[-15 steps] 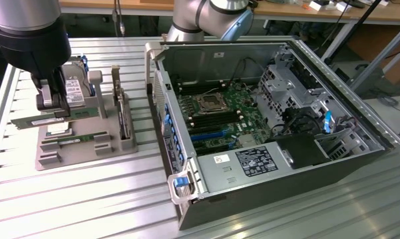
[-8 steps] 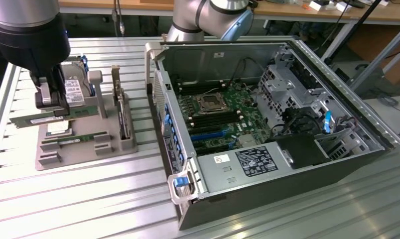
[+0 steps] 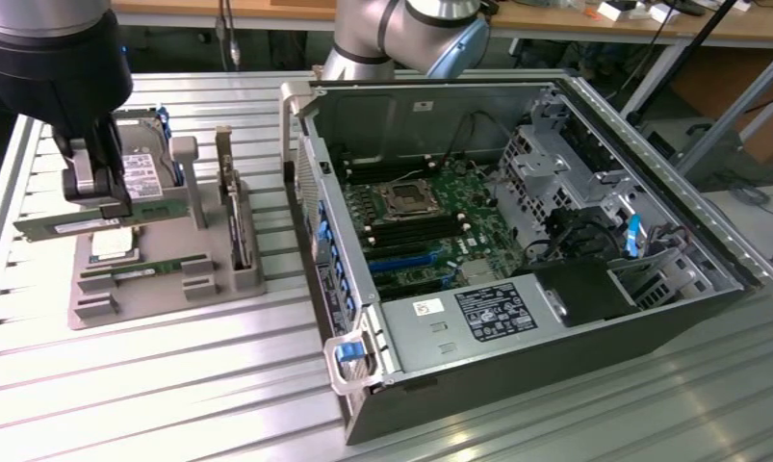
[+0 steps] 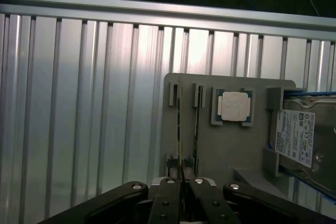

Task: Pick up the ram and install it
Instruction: 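Pick up the ram and move it above insertion slot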

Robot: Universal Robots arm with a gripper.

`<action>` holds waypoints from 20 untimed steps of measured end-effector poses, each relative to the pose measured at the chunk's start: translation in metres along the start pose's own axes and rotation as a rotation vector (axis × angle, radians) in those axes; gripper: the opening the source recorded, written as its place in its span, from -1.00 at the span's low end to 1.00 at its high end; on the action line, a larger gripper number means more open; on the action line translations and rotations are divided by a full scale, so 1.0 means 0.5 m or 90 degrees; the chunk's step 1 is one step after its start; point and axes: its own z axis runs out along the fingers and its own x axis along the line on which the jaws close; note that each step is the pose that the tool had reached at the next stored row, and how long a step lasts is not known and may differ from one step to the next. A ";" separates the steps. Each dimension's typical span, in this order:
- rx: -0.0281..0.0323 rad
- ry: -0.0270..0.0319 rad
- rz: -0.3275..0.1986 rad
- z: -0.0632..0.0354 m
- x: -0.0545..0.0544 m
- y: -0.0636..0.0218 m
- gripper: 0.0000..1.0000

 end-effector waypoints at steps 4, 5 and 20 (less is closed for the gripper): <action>0.0000 0.0000 0.000 -0.012 0.000 0.001 -0.75; 0.0001 0.0000 0.000 -0.015 0.000 0.001 -0.75; 0.0000 0.0000 0.000 -0.055 -0.001 0.003 -0.75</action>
